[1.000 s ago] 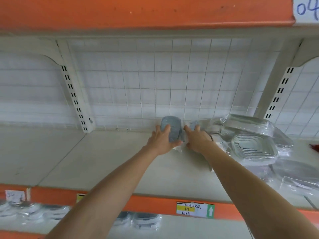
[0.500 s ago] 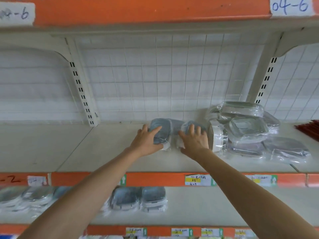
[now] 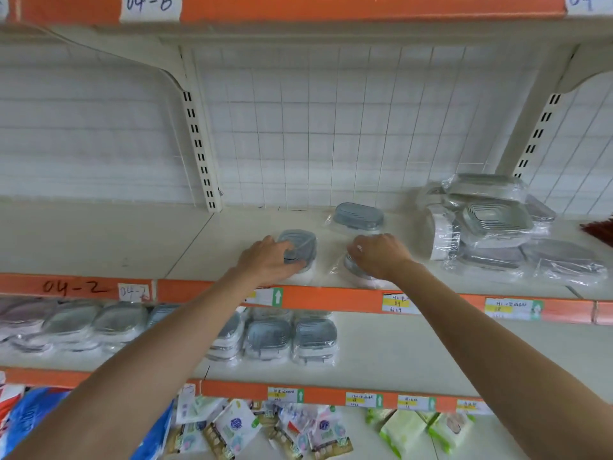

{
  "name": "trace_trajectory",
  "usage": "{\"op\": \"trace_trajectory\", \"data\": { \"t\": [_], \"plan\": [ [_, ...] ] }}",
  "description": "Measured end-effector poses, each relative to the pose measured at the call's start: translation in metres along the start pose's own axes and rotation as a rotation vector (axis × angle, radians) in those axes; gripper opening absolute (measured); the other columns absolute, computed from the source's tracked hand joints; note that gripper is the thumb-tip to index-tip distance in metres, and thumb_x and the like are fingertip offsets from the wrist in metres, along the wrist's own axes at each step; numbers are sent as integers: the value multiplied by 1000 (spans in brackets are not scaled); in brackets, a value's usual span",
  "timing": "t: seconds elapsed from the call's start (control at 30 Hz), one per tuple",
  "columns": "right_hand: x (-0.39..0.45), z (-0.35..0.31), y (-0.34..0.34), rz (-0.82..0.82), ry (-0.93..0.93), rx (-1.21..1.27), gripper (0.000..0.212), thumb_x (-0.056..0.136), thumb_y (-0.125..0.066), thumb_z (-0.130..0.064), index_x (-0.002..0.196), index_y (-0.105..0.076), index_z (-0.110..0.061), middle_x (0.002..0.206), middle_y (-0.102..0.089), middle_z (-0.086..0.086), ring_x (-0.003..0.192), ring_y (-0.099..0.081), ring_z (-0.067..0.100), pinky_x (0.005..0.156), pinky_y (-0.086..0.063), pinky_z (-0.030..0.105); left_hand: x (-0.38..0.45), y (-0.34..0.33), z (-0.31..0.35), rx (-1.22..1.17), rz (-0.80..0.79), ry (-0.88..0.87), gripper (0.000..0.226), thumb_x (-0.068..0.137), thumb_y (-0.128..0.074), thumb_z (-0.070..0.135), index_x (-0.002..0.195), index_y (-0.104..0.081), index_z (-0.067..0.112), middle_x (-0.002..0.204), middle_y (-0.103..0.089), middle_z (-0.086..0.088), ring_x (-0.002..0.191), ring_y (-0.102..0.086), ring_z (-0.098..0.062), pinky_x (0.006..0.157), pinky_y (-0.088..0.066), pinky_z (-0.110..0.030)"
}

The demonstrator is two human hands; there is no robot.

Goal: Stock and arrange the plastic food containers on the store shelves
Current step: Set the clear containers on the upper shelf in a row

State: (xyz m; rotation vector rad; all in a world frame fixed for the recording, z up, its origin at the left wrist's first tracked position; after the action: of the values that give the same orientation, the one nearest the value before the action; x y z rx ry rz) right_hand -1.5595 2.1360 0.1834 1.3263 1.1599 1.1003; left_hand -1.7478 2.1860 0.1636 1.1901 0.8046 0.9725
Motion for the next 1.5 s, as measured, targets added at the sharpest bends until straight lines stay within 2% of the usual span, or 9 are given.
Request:
{"op": "trace_trajectory", "data": {
  "t": [0.23, 0.43, 0.53, 0.6, 0.7, 0.83, 1.03, 1.23, 1.5],
  "plan": [
    [1, 15, -11, -111, 219, -92, 59, 89, -51, -7, 142, -38, -29, 139, -40, 7, 127, -37, 26, 100, -34, 31, 11, -8, 13, -21, 23, 55, 64, 85, -50, 62, 129, -34, 18, 127, -40, -16, 114, -45, -34, 89, -42, -40],
    [28, 14, -14, -119, 269, -93, 76, 76, -72, -45, 141, -38, -24, 132, -36, 6, 126, -31, 26, 105, -34, 39, 37, -12, 13, -91, -160, 78, 70, 73, -66, 23, 132, -27, 18, 122, -44, -7, 106, -46, -27, 83, -41, -37],
    [43, 13, -12, -54, 276, -136, 74, 67, -70, -62, 131, -46, -31, 134, -33, 3, 127, -26, 27, 104, -26, 44, 45, -13, 0, -36, -227, 107, 91, 73, -58, 10, 149, -9, 19, 139, -31, -7, 121, -39, -28, 95, -43, -41],
    [51, 15, -18, -82, 278, -55, 76, 66, -69, -66, 127, -45, -27, 136, -35, 1, 129, -28, 27, 105, -25, 45, 50, -13, -5, 132, -240, 81, 91, 78, -55, 13, 151, -1, 16, 146, -22, -6, 130, -30, -29, 102, -40, -42],
    [62, 10, -29, -60, 256, 20, 84, 68, -61, -73, 124, -38, -15, 133, -40, 4, 124, -38, 29, 99, -34, 45, 57, -16, -7, 226, -280, 79, 89, 71, -62, 17, 147, -17, 14, 135, -30, -6, 120, -37, -26, 93, -46, -43],
    [73, 6, -29, 56, 209, 48, 93, 63, -53, -82, 126, -36, -16, 131, -38, 4, 122, -34, 28, 99, -36, 46, 65, -20, -9, 155, -353, 113, 94, 67, -76, 35, 142, -24, 15, 133, -33, -7, 120, -39, -25, 94, -45, -44],
    [84, 8, -46, -57, 208, 136, 100, 67, -51, -80, 141, -26, -18, 141, -29, 3, 134, -23, 27, 105, -28, 49, 77, -21, -20, 42, -415, 161, 99, 61, -85, 41, 136, -26, 11, 127, -45, -6, 102, -45, -21, 80, -40, -30],
    [85, 7, -53, -291, 363, 150, 96, 77, -67, -43, 148, -7, -16, 147, -18, 4, 137, -12, 28, 106, -28, 48, 73, -26, -27, -8, -387, 220, 115, 61, -86, 37, 148, -13, 18, 150, -28, -7, 131, -35, -28, 105, -36, -40],
    [41, 9, -26, 0, 211, 105, 97, 67, -76, -44, 141, -23, -11, 139, -29, 8, 130, -25, 29, 99, -33, 49, 33, 1, 2, 155, -21, 158, 100, 60, -86, 37, 138, -26, 16, 137, -32, -6, 128, -27, -30, 96, -34, -52]
  ]
}}
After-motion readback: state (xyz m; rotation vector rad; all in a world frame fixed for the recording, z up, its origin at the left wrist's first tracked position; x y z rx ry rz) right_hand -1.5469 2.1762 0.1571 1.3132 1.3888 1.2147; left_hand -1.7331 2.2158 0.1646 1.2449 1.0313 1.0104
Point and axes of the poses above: each hand's wrist, its own x-axis towards the middle knuckle, its own y-axis out of the back of the hand, z = x × y, the point moved 10 cm from there along x, towards the middle knuckle
